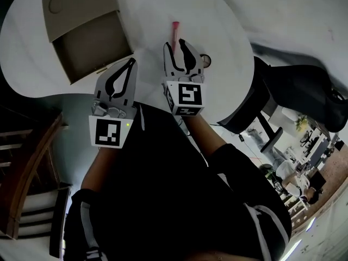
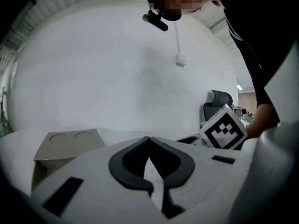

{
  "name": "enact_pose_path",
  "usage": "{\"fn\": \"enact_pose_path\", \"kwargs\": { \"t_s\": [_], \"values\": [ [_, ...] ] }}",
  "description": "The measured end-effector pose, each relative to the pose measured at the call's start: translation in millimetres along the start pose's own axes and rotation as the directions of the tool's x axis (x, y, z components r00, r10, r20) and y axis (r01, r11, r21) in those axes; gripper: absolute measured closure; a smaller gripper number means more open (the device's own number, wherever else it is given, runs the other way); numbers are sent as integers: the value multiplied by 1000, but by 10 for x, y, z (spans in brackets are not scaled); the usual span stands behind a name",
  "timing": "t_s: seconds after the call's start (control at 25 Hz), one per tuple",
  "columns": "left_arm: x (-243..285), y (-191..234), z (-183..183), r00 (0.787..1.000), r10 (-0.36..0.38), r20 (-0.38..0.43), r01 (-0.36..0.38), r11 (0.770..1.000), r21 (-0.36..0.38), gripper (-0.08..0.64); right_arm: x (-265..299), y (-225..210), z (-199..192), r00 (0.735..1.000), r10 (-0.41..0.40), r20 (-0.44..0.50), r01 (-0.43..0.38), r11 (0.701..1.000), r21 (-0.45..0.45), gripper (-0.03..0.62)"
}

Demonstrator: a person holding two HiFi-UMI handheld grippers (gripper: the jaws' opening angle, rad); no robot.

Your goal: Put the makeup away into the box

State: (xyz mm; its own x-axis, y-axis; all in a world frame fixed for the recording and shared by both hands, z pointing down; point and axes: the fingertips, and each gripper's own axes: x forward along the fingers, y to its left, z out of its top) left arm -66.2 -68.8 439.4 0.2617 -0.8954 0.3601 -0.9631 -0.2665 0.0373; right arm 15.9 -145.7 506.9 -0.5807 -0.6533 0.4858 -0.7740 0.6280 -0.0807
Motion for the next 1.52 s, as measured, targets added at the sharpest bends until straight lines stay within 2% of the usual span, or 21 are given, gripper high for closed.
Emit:
{"fn": "enact_pose_path", "kwargs": {
  "t_s": [0.44,0.8,0.96,1.16,1.52],
  "values": [
    [242,6,-310,996,-46,-74,41,997,-65,554,299,-166,-419,986,-58,-159,67,996,54,439],
    [288,-23,-379,994,-66,-88,58,994,-88,554,369,-256,-527,963,-118,-242,126,992,17,486],
    [293,-6,-379,994,-66,-84,58,994,-90,554,398,-279,-530,957,-146,-250,146,989,-16,526],
    [260,12,-363,995,-57,-80,50,994,-92,554,377,-291,-510,956,-141,-256,152,988,27,529],
    [119,137,-247,999,-5,-50,0,996,-89,554,187,-131,-119,975,-132,-177,137,990,20,529]
  ]
}}
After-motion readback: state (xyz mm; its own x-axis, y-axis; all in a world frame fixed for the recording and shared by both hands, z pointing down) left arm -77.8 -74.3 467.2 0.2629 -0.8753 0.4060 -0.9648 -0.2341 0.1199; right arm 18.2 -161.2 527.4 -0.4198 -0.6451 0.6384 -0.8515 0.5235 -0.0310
